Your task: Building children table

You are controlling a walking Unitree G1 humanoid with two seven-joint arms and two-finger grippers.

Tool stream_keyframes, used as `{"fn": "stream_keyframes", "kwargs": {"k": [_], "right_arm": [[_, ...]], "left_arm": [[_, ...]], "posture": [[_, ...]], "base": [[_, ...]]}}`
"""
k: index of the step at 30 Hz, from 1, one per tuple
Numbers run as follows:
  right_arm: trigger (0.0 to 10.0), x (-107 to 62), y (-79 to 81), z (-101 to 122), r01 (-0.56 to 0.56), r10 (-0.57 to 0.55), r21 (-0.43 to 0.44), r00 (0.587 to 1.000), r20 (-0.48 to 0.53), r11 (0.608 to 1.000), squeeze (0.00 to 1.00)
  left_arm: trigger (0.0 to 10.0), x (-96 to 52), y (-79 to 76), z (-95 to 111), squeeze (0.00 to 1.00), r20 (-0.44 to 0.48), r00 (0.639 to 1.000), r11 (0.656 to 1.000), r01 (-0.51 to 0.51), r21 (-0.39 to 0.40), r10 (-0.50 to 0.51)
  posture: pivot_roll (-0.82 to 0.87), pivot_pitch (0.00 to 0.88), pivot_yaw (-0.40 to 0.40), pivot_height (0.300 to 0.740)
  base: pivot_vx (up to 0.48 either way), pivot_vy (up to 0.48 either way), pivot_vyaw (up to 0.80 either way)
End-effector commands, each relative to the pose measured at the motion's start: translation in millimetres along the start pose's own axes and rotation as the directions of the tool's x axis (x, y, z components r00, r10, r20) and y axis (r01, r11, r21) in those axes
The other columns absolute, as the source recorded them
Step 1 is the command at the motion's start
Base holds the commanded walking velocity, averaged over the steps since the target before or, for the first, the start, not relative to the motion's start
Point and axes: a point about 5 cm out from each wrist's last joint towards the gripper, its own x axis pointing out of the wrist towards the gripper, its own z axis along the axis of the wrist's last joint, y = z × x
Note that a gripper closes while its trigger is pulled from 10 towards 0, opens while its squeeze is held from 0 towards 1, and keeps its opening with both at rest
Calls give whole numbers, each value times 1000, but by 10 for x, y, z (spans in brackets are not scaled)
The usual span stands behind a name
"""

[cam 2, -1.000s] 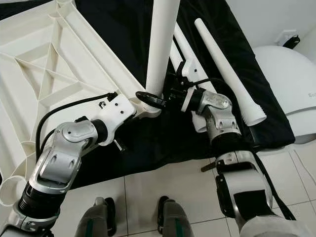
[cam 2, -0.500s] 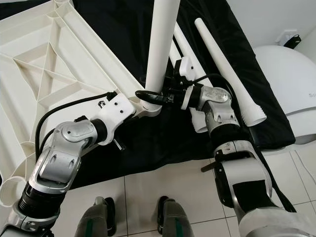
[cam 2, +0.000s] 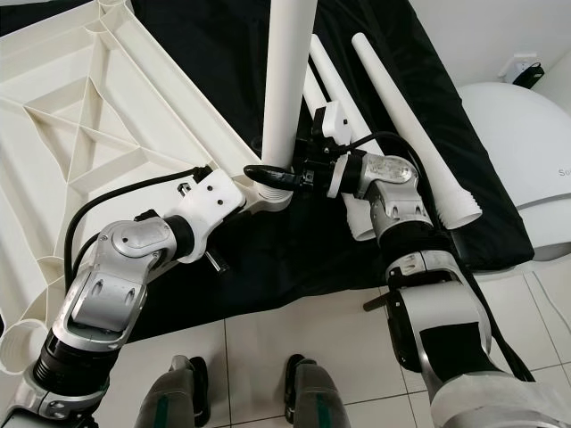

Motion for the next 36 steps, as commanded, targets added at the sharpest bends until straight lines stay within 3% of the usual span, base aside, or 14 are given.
{"fn": "stream_keyframes", "kwargs": {"k": [1,21,36], "right_arm": [[0,-56,33,-76,19,-20,45,1000,13,999,0],[0,-86,155,-149,118,-119,35,993,22,992,0],[0,-86,262,-171,254,-255,16,967,15,967,0]], "left_arm": [[10000,59,-30,-234,0,-107,990,994,-93,-51,87],[10000,74,-40,-227,0,-103,991,994,-94,-51,89],[10000,79,-25,-221,0,-103,990,993,-104,-52,98]], "posture": [[68,268,-33,740],[59,258,-42,740],[50,266,-46,740]], "base": [[0,0,0],[0,0,0],[0,0,0]]}}
